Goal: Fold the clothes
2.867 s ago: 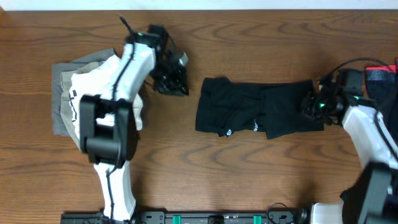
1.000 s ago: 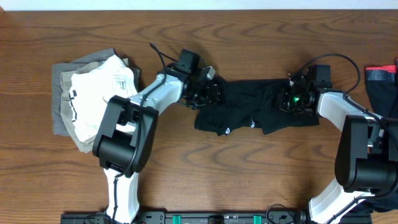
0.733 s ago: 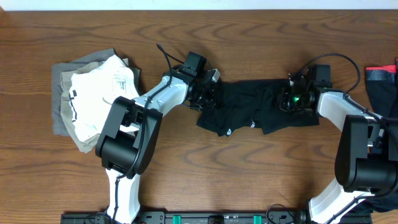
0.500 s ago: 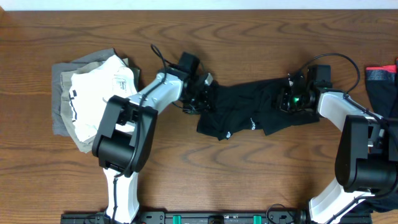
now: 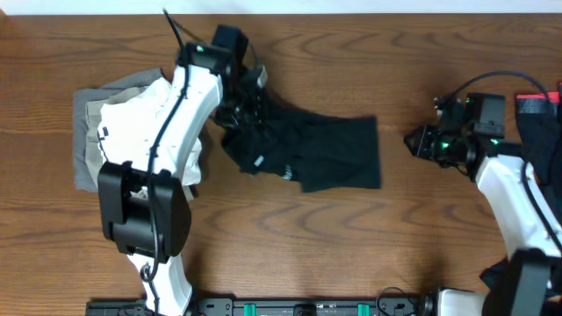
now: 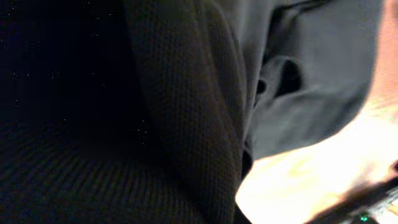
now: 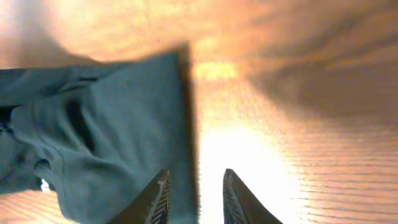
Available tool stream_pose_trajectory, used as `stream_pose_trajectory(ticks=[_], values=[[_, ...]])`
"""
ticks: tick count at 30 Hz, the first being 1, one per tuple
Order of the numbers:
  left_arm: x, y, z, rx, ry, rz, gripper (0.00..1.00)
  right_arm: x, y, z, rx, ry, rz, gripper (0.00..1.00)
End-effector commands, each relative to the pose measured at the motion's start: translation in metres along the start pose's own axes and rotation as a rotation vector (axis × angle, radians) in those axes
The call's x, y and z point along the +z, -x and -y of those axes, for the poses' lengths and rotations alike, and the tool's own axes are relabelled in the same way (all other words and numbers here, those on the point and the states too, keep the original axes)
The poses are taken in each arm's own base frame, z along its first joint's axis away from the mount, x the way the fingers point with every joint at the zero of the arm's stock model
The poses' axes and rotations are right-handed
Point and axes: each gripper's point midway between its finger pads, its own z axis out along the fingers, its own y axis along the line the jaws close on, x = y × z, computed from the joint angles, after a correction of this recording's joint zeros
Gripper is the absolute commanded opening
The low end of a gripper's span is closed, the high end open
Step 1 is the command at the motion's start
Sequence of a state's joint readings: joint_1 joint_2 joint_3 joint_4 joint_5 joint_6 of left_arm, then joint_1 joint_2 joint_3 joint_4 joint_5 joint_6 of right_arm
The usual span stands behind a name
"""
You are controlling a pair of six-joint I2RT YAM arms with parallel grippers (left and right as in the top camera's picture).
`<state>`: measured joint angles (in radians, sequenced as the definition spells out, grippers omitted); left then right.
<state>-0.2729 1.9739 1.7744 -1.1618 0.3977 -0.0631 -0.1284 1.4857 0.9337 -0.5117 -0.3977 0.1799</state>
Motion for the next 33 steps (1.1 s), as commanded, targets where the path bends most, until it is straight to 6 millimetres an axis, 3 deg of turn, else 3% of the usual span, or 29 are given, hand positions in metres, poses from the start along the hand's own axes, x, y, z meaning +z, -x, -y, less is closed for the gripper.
stream_pose_trajectory(ticks=[1,6,12,20,27,30,32,33], values=[[-0.033,0.012,0.004,0.116,0.105,0.081,0.06,-0.008,0.005,-0.001,0.017,-0.008,0.030,0.26],[-0.035,0.008,0.035,0.191,0.104,0.081,0.06,-0.008,0.004,-0.001,0.026,-0.009,0.025,0.24],[-0.016,-0.005,0.068,0.269,0.174,0.061,0.06,-0.008,0.004,-0.001,0.027,-0.009,0.025,0.23],[0.041,-0.016,0.112,0.330,0.217,0.021,0.06,-0.008,0.003,0.000,0.028,-0.010,0.020,0.22],[0.097,-0.008,0.143,0.335,0.188,0.046,0.07,-0.007,-0.002,0.001,0.036,-0.018,0.002,0.22],[0.115,-0.004,0.152,0.323,0.175,0.064,0.22,-0.007,-0.004,0.002,0.039,-0.019,-0.005,0.22],[0.123,-0.003,0.155,0.321,0.169,0.068,0.52,-0.007,-0.005,0.002,0.041,-0.020,-0.009,0.22],[0.126,-0.003,0.156,0.324,0.168,0.068,0.62,-0.007,-0.005,0.002,0.041,-0.021,-0.012,0.22]])
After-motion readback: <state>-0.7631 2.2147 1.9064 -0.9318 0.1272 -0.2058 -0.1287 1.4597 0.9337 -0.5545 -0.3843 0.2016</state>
